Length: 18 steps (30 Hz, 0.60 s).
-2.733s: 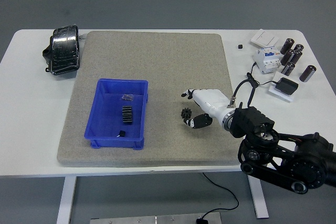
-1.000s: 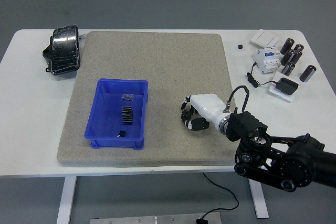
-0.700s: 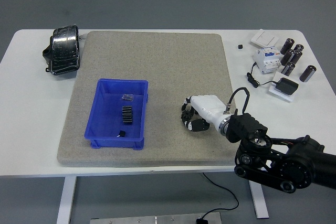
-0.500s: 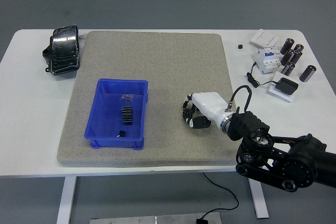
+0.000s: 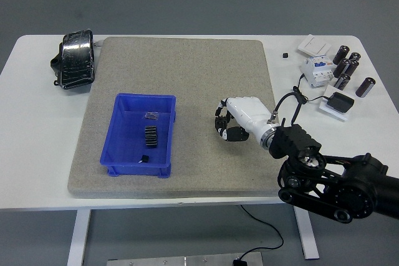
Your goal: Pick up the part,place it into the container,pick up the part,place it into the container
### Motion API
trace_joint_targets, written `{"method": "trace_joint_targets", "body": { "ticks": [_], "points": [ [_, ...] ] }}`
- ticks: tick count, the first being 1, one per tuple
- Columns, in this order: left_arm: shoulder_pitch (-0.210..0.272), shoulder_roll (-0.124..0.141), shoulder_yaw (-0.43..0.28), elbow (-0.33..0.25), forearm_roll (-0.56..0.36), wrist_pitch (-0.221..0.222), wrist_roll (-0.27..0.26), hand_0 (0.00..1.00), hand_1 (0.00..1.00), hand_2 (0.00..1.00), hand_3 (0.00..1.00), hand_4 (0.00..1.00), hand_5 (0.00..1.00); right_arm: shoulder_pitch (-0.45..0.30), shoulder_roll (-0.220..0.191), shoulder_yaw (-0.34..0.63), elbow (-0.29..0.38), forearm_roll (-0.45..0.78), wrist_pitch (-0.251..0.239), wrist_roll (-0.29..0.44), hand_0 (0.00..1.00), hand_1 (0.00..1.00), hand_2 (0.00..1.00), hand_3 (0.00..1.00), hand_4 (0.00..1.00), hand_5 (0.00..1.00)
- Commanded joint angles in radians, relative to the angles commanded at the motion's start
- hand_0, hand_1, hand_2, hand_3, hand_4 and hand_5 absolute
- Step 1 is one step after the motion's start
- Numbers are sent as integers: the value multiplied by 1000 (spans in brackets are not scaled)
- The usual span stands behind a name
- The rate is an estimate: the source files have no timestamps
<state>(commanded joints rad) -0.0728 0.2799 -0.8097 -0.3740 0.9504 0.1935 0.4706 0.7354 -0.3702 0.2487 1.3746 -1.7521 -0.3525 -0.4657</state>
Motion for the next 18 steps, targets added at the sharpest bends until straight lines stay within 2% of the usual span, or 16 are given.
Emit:
{"method": "trace_joint_targets", "body": {
  "ticks": [4,11,14,18],
  "points": [
    [1,-1,0,0,1,0,0,641,648,641,555,667,649,18,22,11,42,35,-35,16,380,514,361,447,553,117],
    [0,-1,-4,1,6,-2,1,643,649,641,556,671,660,57,89,34,111,105,-122,61,380,509,357,446,552,118],
    [-2,0,-8,0,16,-5,5,643,649,641,556,671,660,76,106,32,128,152,-156,86,380,509,357,446,552,118],
    [-8,3,-15,0,28,-10,9,643,648,641,556,672,672,99,136,13,123,186,-175,105,385,508,359,456,544,100]
  ]
}}
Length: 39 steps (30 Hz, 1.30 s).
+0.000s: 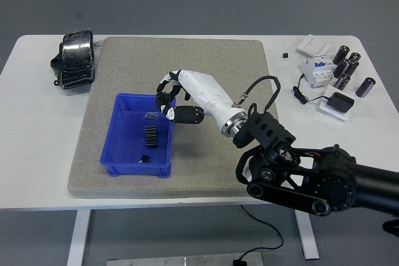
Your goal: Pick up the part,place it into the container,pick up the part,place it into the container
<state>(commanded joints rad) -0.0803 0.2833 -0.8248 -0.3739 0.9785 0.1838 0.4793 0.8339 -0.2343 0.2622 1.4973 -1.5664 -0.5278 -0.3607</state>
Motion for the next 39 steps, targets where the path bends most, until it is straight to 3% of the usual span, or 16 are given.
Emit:
{"method": "trace_joint_targets", "body": {
  "ticks": [6,8,9,14,15,18,20,21,30,32,33,39],
  "points": [
    [-3,1,-5,0,8,-3,3,642,648,641,555,675,673,12,33,-37,-13,40,20,23,425,519,397,488,539,41],
    [-3,1,-4,1,8,-5,3,642,648,641,555,675,673,13,37,-41,-21,55,59,30,425,519,397,488,539,41],
    [-3,1,-5,1,9,-5,3,644,650,641,554,678,673,13,38,-41,-26,59,79,31,496,608,602,673,469,39],
    [-4,1,-7,1,12,-6,4,644,650,641,554,678,673,14,44,-48,-53,76,187,30,496,608,602,673,469,39],
    [-4,1,-7,1,13,-6,4,644,650,642,553,679,675,14,45,-50,-57,80,204,30,693,745,765,752,504,253],
    [-4,1,-8,0,14,-6,5,644,650,642,553,679,675,14,49,-59,-65,92,232,36,693,745,765,752,504,253],
    [-4,1,-9,0,15,-6,5,644,650,642,553,679,675,14,51,-62,-68,97,238,40,693,745,765,752,504,253],
    [-4,1,-9,0,16,-7,5,644,651,641,551,676,673,15,51,-62,-69,97,241,40,764,815,836,833,577,270],
    [-3,-1,-11,1,18,-9,6,644,651,642,550,674,672,4,42,-42,-62,98,225,52,773,820,837,836,594,251],
    [-2,-2,-9,2,16,-9,4,644,651,642,550,674,672,-7,31,-15,-52,99,208,59,773,820,837,836,594,251],
    [-1,-3,-9,2,15,-9,4,644,653,643,548,665,666,-14,24,2,-45,99,200,62,729,782,775,735,612,273],
    [6,-6,-9,2,14,-7,7,644,653,642,547,660,662,-72,-42,128,0,108,148,92,695,747,753,716,610,280]
  ]
}}
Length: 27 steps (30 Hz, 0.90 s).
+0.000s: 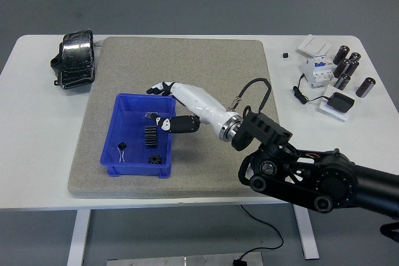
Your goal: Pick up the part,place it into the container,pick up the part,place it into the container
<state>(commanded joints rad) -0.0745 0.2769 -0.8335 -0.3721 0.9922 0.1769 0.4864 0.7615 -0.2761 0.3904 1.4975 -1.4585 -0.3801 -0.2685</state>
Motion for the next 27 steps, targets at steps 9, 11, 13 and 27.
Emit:
{"method": "trace_joint_targets", "body": {
  "ticks": [9,11,13,27],
  "points": [
    [4,-9,4,-2,-16,7,3,644,653,641,546,657,660,-151,-98,228,-6,142,-87,133,668,715,734,709,609,278],
    [4,-12,9,-2,-22,8,1,644,653,641,546,657,660,-188,-111,281,-24,188,-95,170,668,715,734,709,609,278],
    [5,-16,13,-3,-28,10,0,645,653,641,546,654,655,-227,-125,336,-38,235,-98,205,665,712,731,708,613,274],
    [-4,-11,7,-8,-24,8,1,645,652,641,545,650,652,-466,-157,673,-61,510,-71,363,665,705,720,704,639,275]
  ]
}}
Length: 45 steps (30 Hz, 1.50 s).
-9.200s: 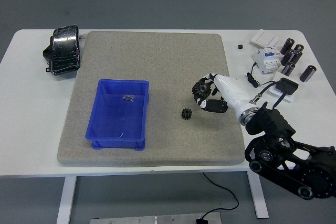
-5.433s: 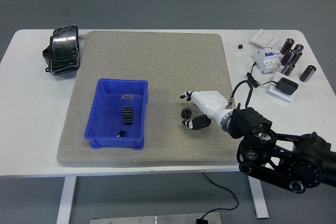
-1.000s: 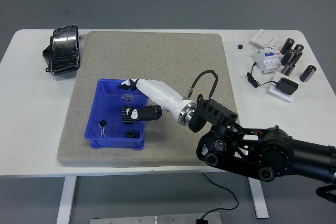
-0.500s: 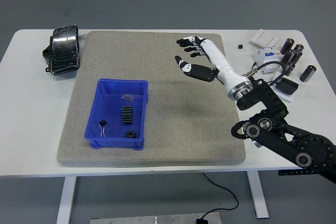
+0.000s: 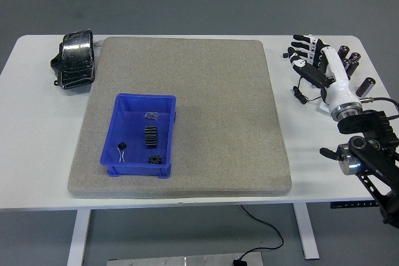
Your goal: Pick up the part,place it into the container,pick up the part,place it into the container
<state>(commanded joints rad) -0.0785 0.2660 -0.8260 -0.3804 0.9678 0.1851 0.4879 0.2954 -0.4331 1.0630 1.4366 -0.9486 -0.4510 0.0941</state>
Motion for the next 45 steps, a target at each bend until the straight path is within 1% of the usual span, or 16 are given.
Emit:
{"method": "trace_joint_targets", "body": {
  "ticks": [2,3,6,8,9,16,22,32,33,38,39,45],
  "points": [
    [1,2,-1,0,1,-1,1,645,652,641,545,650,652,-31,0,36,-2,29,7,13,665,705,720,704,639,275],
    [2,3,-2,0,1,-2,1,646,652,641,545,652,649,-47,1,52,-3,46,12,20,662,705,721,703,660,294],
    [3,5,-4,0,3,-3,1,646,652,641,545,652,649,-82,7,88,-9,82,24,35,662,705,721,703,660,294],
    [3,6,-5,1,4,-4,0,646,652,641,545,652,649,-95,12,105,-10,92,28,41,662,705,721,703,660,294],
    [3,7,-5,1,4,-5,-1,646,652,641,545,651,648,-100,14,112,-10,96,30,43,655,701,719,702,677,318],
    [4,5,-4,3,-1,-5,-8,646,651,641,545,651,646,-136,25,179,2,100,35,48,655,698,719,704,674,305],
    [6,-1,2,4,-12,-1,-10,647,650,641,544,650,644,-149,29,220,8,97,36,49,657,694,720,703,673,311],
    [-1,-3,13,2,-24,5,-14,647,651,641,544,651,643,-153,25,238,37,77,32,44,655,688,719,704,678,310],
    [-2,-3,15,2,-26,6,-14,647,650,640,544,650,642,-155,25,240,40,75,32,44,658,686,719,703,695,335],
    [-7,-3,22,2,-32,9,-16,647,650,640,544,650,642,-157,23,250,49,71,29,42,658,686,719,703,695,335],
    [-7,-3,22,2,-33,9,-17,646,649,639,544,651,641,-157,23,252,50,70,29,42,656,679,719,704,709,361],
    [-9,-4,22,1,-29,9,-14,646,649,639,544,652,639,-155,22,255,58,61,26,38,657,681,719,704,711,369]
  ]
}}
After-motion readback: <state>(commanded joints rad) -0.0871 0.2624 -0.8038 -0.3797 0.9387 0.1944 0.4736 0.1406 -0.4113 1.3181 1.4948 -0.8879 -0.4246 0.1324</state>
